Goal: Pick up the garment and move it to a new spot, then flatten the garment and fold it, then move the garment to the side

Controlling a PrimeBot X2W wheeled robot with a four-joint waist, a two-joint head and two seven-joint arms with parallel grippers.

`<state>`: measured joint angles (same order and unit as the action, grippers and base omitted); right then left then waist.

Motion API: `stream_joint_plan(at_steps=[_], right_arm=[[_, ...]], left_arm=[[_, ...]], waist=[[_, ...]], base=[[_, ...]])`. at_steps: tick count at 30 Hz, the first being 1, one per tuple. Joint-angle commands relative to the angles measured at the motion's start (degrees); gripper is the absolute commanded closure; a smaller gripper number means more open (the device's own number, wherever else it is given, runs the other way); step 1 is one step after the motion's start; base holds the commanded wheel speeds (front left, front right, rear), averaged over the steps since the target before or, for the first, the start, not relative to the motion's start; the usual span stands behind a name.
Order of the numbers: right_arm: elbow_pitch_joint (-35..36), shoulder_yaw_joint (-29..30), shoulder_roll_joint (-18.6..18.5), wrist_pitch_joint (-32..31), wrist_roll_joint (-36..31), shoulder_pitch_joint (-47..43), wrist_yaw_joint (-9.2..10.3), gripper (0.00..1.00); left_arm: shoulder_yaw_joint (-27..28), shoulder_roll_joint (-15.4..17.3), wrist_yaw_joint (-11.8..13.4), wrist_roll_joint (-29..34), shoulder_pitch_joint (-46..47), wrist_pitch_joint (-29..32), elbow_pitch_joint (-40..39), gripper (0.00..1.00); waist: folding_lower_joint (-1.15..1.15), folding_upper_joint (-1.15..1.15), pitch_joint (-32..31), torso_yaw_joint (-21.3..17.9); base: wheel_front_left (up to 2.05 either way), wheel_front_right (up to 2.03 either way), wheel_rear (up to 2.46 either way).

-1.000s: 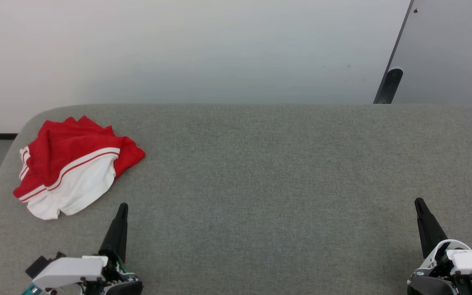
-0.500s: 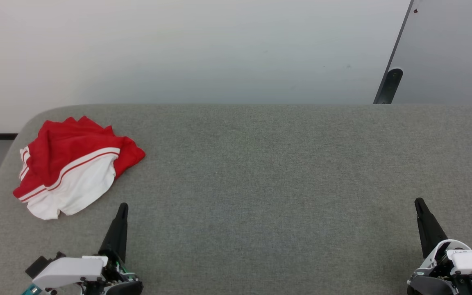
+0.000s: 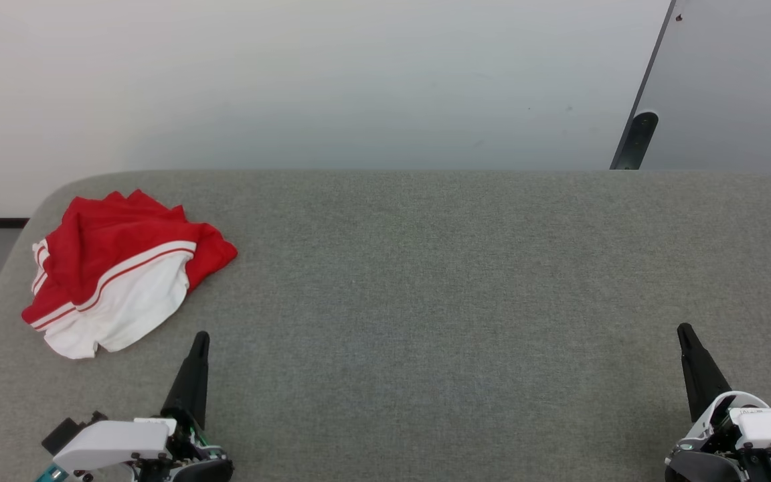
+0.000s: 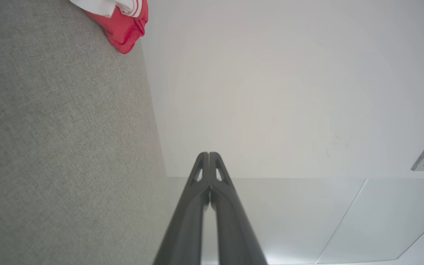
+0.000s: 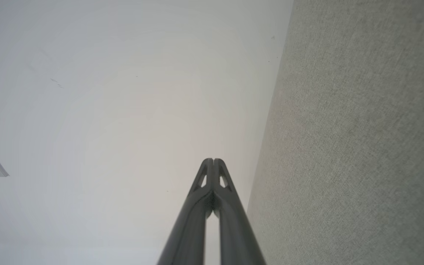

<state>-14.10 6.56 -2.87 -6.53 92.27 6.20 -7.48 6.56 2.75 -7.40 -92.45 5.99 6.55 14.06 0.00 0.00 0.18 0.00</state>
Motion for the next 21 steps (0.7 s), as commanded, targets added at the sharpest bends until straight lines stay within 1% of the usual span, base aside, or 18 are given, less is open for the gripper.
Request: stream_joint_plan(at_steps=[1, 21], right_arm=[[0.0, -0.1, 0.2, 0.2, 0.3, 0.1, -0.02, 1.00], [0.0, -0.1, 0.2, 0.2, 0.3, 0.1, -0.02, 1.00]], left_arm=[[0.1, 0.1, -0.3, 0.1, 0.6, 0.1, 0.1, 1.00], [0.1, 0.1, -0.3, 0.1, 0.6, 0.1, 0.1, 1.00]], waist=[[0.00, 0.00, 0.0, 0.0], [0.00, 0.00, 0.0, 0.0]], base=[[0.00, 0.00, 0.00], [0.00, 0.00, 0.00]])
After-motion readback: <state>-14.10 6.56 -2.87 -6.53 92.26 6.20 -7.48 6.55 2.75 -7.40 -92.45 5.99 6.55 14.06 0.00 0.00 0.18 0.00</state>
